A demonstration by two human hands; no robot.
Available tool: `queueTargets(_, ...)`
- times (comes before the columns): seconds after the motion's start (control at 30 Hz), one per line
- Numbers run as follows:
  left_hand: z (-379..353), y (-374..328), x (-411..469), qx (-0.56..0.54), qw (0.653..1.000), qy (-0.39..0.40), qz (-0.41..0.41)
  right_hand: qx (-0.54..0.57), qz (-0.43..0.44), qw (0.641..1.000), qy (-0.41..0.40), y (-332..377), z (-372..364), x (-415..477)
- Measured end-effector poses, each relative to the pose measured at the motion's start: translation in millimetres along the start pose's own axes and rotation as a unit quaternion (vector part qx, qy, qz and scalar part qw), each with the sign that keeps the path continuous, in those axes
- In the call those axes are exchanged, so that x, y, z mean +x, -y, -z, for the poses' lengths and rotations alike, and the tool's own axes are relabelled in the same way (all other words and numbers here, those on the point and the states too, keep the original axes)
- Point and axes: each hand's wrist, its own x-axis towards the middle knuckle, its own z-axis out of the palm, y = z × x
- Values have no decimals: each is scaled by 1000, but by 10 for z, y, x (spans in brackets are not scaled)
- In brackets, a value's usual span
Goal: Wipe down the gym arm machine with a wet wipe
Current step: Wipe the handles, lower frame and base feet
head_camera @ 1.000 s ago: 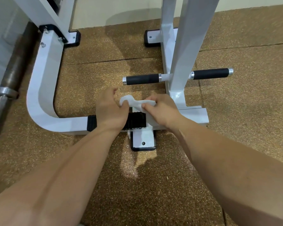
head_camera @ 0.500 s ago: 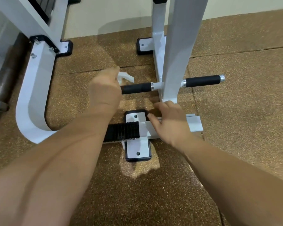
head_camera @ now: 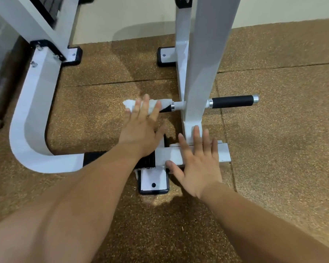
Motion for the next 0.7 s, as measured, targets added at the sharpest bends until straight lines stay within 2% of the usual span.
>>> queueTargets(0.1, 25, -72, 48, -10, 1000, -10, 22, -12, -11, 1000, 18, 31, 35, 25)
queueTargets(0.23, -45, -410, 49, 11, 999, -8, -36, -4, -9, 1000, 29, 13, 49, 22)
queueTargets(0.3, -50, -335, 51, 38, 998, -9, -41, -4, -4, 1000, 30, 14, 57, 22)
queueTargets(0.47, 4, 126, -44, 15, 999, -14, 29, -10, -2, 999, 38, 3, 73, 5)
queueTargets(0.63, -17, -377, 2, 11, 998, -3, -58, -6, -1, 999, 39, 9, 71, 14)
queueTargets(0.7, -31, -414, 0, 25, 998, -1, -57, -6, 1, 999, 40, 6, 72, 20)
